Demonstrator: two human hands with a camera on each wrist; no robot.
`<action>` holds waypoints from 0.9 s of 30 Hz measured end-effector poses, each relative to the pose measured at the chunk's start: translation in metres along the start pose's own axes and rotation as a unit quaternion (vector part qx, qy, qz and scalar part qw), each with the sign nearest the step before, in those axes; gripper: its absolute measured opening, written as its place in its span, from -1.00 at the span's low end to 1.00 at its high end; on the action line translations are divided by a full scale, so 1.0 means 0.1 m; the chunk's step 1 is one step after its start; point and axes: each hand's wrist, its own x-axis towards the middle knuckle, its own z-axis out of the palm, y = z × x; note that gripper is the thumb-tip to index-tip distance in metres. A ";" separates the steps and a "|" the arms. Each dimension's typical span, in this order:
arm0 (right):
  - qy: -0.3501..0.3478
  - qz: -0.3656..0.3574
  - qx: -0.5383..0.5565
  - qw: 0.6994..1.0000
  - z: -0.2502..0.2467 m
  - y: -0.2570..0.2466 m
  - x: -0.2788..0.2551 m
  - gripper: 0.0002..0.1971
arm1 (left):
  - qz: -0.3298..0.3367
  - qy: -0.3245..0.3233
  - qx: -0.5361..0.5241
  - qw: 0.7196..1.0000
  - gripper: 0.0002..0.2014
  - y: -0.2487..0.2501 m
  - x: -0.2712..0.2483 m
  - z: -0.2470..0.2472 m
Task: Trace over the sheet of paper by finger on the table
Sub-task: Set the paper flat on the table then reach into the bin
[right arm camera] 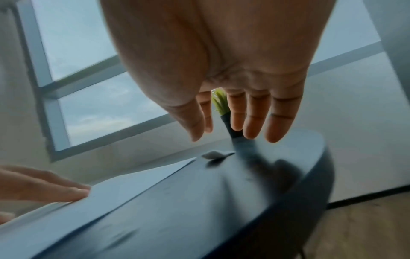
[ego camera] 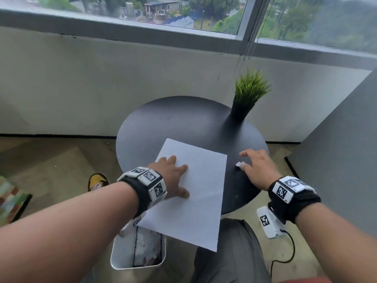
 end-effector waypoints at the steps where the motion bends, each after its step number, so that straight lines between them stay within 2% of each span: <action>1: -0.012 -0.030 -0.008 0.999 0.04 -0.10 -0.10 -0.65 | -0.005 0.004 -0.011 1.000 -0.12 -0.04 -0.08 0.00; 4: -0.105 -0.128 -0.098 0.981 0.26 -0.48 -0.50 -0.59 | -0.029 0.033 -0.065 0.997 -0.32 -0.23 -0.35 0.06; 6: -0.105 -0.137 -0.158 0.972 0.39 -0.67 -0.71 -0.53 | -0.085 0.073 -0.129 0.985 -0.40 -0.42 -0.51 0.15; 8: -0.093 -0.121 -0.175 0.973 0.47 -0.75 -0.85 -0.52 | -0.174 0.107 -0.232 0.951 -0.52 -0.62 -0.66 0.27; 9: -0.093 -0.115 -0.170 0.974 0.51 -0.77 -0.90 -0.52 | -0.208 0.105 -0.336 0.913 -0.61 -0.69 -0.75 0.33; 10: -0.096 -0.116 -0.167 0.974 0.53 -0.77 -0.95 -0.54 | -0.224 0.076 -0.465 0.853 -0.66 -0.74 -0.80 0.40; 11: -0.102 -0.125 -0.168 0.973 0.55 -0.79 -0.99 -0.55 | -0.222 0.029 -0.593 0.774 -0.68 -0.74 -0.88 0.43; 12: -0.109 -0.137 -0.171 0.970 0.56 -0.81 -1.04 -0.55 | -0.217 -0.010 -0.673 0.707 -0.66 -0.76 -0.92 0.48; 13: -0.117 -0.148 -0.171 0.967 0.57 -0.84 -1.08 -0.54 | -0.213 -0.024 -0.713 0.667 -0.64 -0.77 -0.97 0.50; 14: -0.128 -0.152 -0.167 0.966 0.57 -0.86 -1.10 -0.51 | -0.203 -0.013 -0.710 0.674 -0.66 -0.80 -0.97 0.55; 17: -0.141 -0.131 -0.087 0.978 0.49 -0.89 -1.12 -0.35 | -0.146 0.083 -0.636 0.753 -0.87 -0.83 -0.97 0.50; 19: -0.113 -0.090 0.022 0.989 0.34 -0.88 -1.04 -0.28 | -0.100 0.147 -0.605 0.776 -0.80 -0.84 -0.98 0.37; 20: -0.102 -0.062 0.085 0.989 0.26 -0.88 -0.97 -0.26 | -0.076 0.163 -0.618 0.765 -0.81 -0.86 -0.98 0.29; 22: -0.099 -0.008 0.219 0.971 0.05 -0.92 -0.86 -0.24 | -0.039 0.192 -0.660 0.725 -0.89 -0.87 -1.02 0.08; 23: -0.101 0.002 0.265 0.959 -0.07 -0.96 -0.82 -0.26 | -0.023 0.205 -0.670 0.713 -0.80 -0.89 -1.03 -0.03; 24: -0.103 -0.012 0.290 0.952 -0.18 -1.01 -0.79 -0.32 | 0.000 0.208 -0.677 0.706 -0.74 -0.90 -1.02 -0.12; 26: -0.078 -0.070 0.299 0.948 -0.39 -1.14 -0.77 -0.64 | 0.027 0.234 -0.676 0.699 -0.87 -0.84 -1.09 -0.34; 27: -0.049 -0.098 0.303 0.947 -0.49 -1.21 -0.79 -0.74 | 0.035 0.250 -0.684 0.684 -0.91 -0.81 -1.12 -0.43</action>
